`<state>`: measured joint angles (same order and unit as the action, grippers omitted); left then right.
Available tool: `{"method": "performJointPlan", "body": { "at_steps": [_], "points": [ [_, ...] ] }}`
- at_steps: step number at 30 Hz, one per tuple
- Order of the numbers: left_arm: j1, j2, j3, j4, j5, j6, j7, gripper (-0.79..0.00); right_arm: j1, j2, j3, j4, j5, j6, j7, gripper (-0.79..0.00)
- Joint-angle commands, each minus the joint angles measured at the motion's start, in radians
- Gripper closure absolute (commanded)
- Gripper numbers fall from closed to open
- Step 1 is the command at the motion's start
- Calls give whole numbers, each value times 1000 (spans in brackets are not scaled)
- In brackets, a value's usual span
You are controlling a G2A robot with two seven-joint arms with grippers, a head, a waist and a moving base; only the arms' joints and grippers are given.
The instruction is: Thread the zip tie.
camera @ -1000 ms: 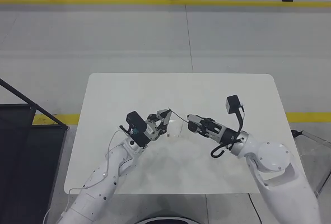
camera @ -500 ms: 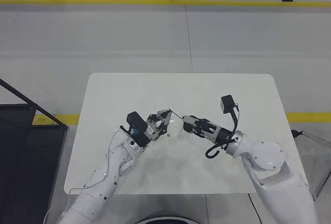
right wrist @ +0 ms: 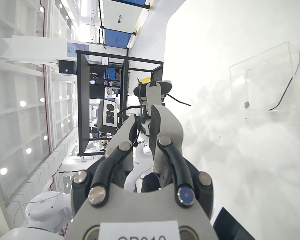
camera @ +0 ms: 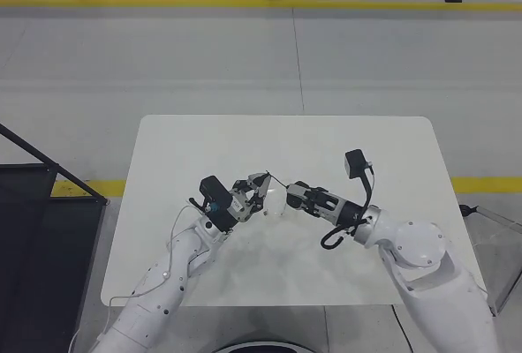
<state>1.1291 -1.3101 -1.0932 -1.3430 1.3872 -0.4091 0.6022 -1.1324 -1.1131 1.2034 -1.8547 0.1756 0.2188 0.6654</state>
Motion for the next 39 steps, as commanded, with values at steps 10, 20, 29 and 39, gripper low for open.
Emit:
{"method": "performJointPlan", "body": {
  "at_steps": [10, 20, 29, 39],
  "points": [
    [0, -1, -1, 1, 1, -1, 1, 0, 4, -1, -7, -2, -11, 9, 0, 0],
    [0, -1, -2, 2, 6, -4, 3, 0, 10, -3, -11, -2, -15, 15, 0, 0],
    [1, -1, 0, 0, 20, -9, 11, 0, 18, -4, -15, 2, -20, 28, 3, 0],
    [0, 1, 4, -1, 50, -19, 23, 0, 25, -6, -16, 9, -18, 35, 3, 0]
  ]
}}
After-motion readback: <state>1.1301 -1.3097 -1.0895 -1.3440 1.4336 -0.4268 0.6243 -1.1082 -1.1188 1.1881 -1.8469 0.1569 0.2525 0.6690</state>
